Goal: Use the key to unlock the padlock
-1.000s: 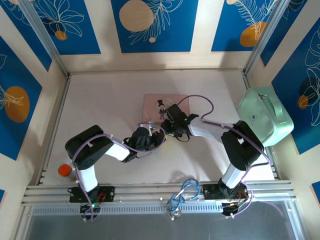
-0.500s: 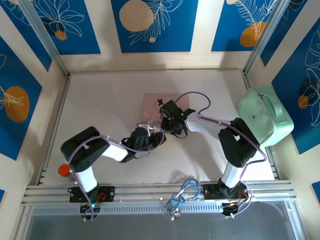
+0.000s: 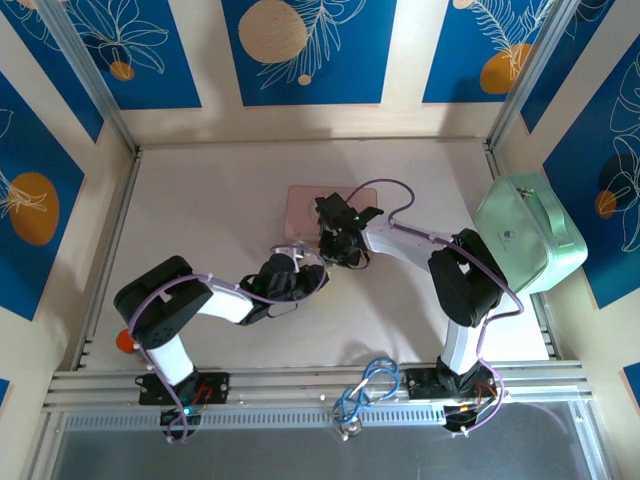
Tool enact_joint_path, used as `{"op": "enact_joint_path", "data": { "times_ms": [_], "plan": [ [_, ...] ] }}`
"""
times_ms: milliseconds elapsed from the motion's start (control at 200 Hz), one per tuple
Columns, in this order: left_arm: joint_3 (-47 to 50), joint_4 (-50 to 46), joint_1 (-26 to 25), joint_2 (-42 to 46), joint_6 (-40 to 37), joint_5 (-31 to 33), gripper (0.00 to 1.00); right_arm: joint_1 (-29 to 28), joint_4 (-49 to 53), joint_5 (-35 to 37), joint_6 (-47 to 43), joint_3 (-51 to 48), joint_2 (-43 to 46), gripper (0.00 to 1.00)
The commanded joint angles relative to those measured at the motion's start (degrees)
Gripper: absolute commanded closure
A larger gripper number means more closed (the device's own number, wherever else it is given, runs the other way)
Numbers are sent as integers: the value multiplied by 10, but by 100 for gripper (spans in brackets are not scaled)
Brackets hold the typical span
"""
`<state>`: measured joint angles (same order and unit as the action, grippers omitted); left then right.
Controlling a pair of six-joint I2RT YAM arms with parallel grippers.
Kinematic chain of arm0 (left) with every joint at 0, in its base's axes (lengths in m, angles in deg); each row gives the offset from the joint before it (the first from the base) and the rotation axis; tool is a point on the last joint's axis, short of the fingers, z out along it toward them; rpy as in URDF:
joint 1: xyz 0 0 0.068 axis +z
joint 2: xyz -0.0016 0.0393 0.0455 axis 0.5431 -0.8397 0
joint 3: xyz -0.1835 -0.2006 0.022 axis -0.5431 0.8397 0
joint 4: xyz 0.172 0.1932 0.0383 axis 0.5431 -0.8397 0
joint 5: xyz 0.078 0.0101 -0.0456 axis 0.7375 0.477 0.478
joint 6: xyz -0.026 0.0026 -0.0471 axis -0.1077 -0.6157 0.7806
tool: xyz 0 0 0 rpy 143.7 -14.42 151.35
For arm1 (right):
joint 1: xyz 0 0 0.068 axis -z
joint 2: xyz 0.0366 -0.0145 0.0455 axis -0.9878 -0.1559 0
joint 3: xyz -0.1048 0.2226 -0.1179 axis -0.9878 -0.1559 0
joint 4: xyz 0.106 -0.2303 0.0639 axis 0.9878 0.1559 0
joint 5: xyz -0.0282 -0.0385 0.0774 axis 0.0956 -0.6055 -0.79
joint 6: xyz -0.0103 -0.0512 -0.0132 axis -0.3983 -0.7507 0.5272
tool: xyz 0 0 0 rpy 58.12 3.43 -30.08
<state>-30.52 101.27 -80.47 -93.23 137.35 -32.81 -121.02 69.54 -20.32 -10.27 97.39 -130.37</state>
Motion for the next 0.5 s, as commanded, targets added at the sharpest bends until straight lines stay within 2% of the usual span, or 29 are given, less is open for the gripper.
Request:
{"op": "enact_joint_path", "data": {
  "times_ms": [0,100,345,455,495],
  "plan": [
    [-4,-12,4,9,-18,11,76,-3,44,-37,10,10,-18,82],
    [-5,5,5,3,-15,11,79,-4,53,-37,9,14,-20,82],
    [-11,58,9,-18,-8,-14,78,-2,54,-42,11,15,-26,82],
    [-12,55,10,-16,-11,-14,77,-1,53,-45,11,16,-28,82],
    [-17,46,10,-17,-14,-15,79,0,53,-46,12,16,-28,82]
  ]
}}
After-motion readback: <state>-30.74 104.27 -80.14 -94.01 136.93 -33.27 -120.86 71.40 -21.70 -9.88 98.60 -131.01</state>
